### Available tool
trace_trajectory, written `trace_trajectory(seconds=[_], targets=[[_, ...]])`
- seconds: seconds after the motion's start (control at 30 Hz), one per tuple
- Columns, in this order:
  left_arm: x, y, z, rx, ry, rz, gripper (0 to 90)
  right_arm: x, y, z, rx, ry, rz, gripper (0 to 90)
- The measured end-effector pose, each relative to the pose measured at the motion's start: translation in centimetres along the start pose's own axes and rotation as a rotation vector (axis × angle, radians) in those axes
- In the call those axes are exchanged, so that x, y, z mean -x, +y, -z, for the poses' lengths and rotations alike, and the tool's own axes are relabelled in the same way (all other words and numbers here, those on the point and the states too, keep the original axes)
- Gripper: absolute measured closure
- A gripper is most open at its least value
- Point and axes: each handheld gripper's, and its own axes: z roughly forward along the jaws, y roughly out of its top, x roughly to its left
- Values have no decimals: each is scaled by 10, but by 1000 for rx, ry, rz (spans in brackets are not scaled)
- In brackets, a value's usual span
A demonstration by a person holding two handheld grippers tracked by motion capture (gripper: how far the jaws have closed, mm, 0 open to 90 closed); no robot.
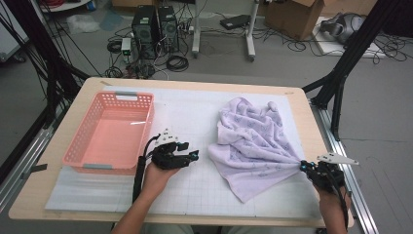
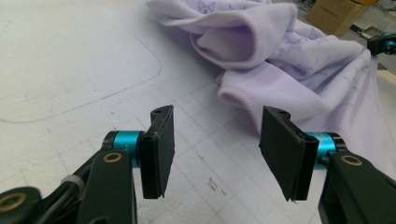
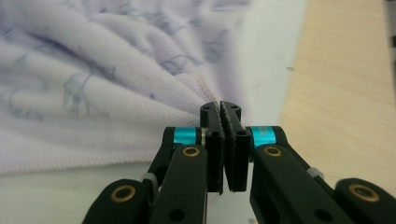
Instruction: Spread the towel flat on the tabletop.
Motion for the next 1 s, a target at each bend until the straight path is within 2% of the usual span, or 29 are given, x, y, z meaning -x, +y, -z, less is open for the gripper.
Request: trace_trajectory(seconds=[0.1,0.13,0.27,0.33,0.43,0.53,0.57,0.6,0.63,0.7,0.77,0.87,1.0], targets=[[-1,4,-6,2,0,2,453,-4,-1,-2,16,-2,-2,853],[-1,5,-9,10,-1,11,454,-9,1,-3,27,4,-6,724],[-2,10,-25,-30,-33,25,454,-15,4,-2,48,14,-3,656],[-1,13,-35,-58,-51,26,454,-17,7,-1,65,19,-8,647],[3,17,-52,-66,-78,46,448,-21,8,-3,70,33,-7,638],[9,20,-68,-99,-86,36,477,-24,9,-5,69,42,-3,628],[12,18,-73,-121,-87,10,674,-27,10,-6,69,51,3,620],[14,16,-76,-166,-77,-31,674,-27,10,-6,69,51,3,620],[15,14,-78,-207,-68,-59,839,-28,11,-6,73,56,8,618],[15,10,-74,-207,-65,-50,851,-28,11,-6,73,61,8,618],[15,7,-63,-200,-53,-55,859,-28,11,-7,72,64,9,618],[19,-2,-40,-184,-43,-80,860,-28,12,-6,80,72,3,619],[20,-19,-7,-166,-25,-61,859,-30,14,-6,81,77,8,620]])
